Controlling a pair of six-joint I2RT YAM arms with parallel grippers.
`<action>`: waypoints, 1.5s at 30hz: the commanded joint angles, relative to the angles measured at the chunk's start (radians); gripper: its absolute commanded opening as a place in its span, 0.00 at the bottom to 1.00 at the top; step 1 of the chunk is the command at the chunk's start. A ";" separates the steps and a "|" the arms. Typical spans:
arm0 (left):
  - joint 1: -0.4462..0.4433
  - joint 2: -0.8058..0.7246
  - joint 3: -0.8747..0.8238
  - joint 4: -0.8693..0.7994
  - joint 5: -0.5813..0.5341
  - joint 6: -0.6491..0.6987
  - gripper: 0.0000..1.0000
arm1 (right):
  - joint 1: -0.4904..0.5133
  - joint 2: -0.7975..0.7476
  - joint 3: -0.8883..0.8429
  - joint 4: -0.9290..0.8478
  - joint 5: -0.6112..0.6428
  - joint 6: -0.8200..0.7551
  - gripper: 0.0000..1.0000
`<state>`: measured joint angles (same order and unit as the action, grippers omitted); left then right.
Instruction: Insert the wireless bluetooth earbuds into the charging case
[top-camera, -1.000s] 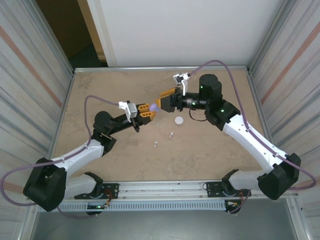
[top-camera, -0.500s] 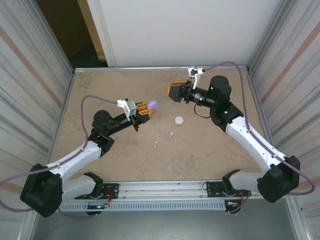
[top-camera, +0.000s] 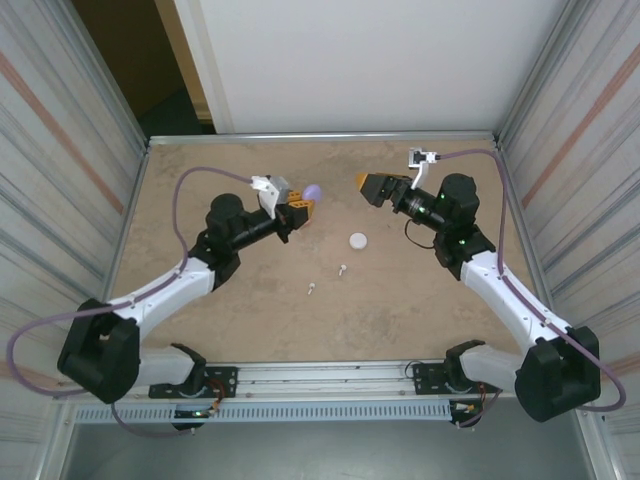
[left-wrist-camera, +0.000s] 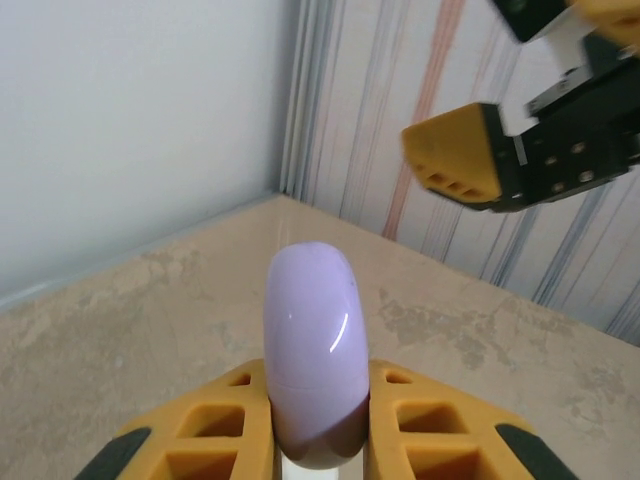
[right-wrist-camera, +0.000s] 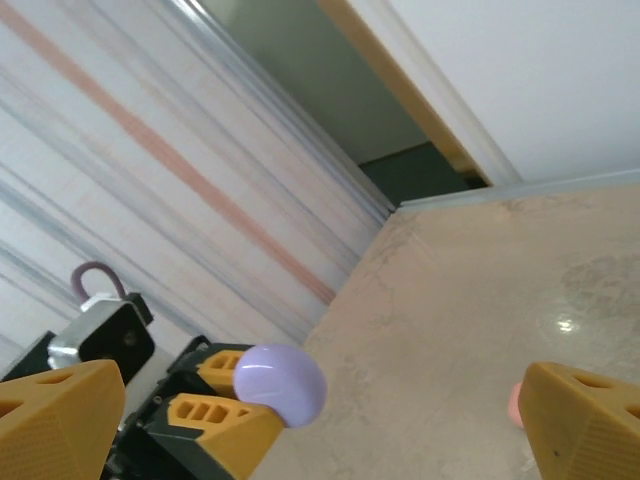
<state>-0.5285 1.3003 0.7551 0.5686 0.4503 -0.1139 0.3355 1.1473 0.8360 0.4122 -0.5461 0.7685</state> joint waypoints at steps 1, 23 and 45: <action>-0.024 0.051 0.078 -0.067 -0.045 -0.025 0.00 | -0.022 -0.021 -0.012 0.077 -0.015 0.070 1.00; -0.073 0.602 0.596 -0.614 -0.132 -0.113 0.00 | -0.161 -0.116 -0.061 -0.006 -0.076 0.060 0.99; -0.076 0.897 0.814 -0.713 -0.106 -0.240 0.06 | -0.210 -0.153 -0.063 -0.112 -0.054 -0.019 0.99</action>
<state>-0.5999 2.1792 1.5322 -0.1230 0.3389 -0.3313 0.1364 1.0164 0.7837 0.3103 -0.6018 0.7769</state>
